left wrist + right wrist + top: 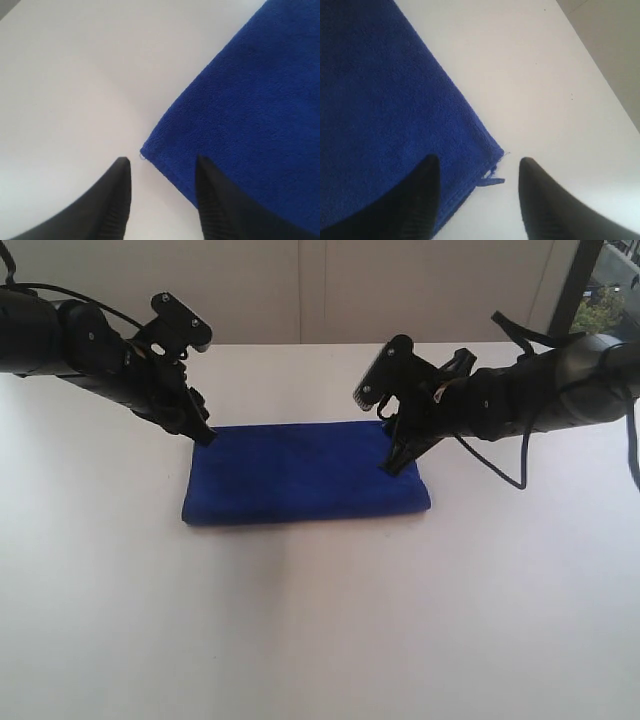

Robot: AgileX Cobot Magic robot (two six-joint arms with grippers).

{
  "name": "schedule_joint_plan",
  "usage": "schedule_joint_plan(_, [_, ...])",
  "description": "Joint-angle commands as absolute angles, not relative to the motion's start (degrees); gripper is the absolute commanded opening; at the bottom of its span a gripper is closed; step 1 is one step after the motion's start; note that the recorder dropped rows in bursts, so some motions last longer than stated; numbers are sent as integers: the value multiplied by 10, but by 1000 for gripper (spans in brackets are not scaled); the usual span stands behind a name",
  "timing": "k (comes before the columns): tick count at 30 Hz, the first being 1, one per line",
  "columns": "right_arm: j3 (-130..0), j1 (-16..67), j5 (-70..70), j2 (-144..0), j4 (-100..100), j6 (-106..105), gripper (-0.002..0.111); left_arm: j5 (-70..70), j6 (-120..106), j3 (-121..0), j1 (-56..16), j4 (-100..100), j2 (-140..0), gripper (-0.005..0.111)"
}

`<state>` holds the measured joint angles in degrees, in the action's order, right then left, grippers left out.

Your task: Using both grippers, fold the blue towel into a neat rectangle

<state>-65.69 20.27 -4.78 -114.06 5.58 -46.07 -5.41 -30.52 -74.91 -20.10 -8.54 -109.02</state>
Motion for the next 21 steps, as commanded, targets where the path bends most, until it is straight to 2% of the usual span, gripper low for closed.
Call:
schedule_joint_plan(1, [-662, 198, -52, -1138, 64, -458, 48, -60, -299, -753, -200, -88, -1087, 47])
schedule_joint_plan(3, [-662, 198, -44, -1129, 85, -458, 46, -65, -299, -753, -200, -88, -1086, 47])
schedule_joint_plan(6, [-662, 198, -13, -1105, 133, -454, 37, -89, -299, -753, -200, -88, -1077, 43])
schedule_joint_plan(9, [-662, 198, 29, -1075, 160, -417, 18, -126, -299, -754, -200, -88, -1062, 27])
schedule_joint_plan(12, [-662, 198, 69, -1054, 160, -369, 0, -164, -297, -754, -200, -88, -1049, 4])
schedule_joint_plan(13, [-662, 194, 85, -1048, 160, -348, 0, -176, -292, -754, -200, -88, -1045, 0])
schedule_joint_plan(21, [-745, 128, 315, -1047, 159, -179, 0, -243, -72, -803, -149, -97, -1036, 0])
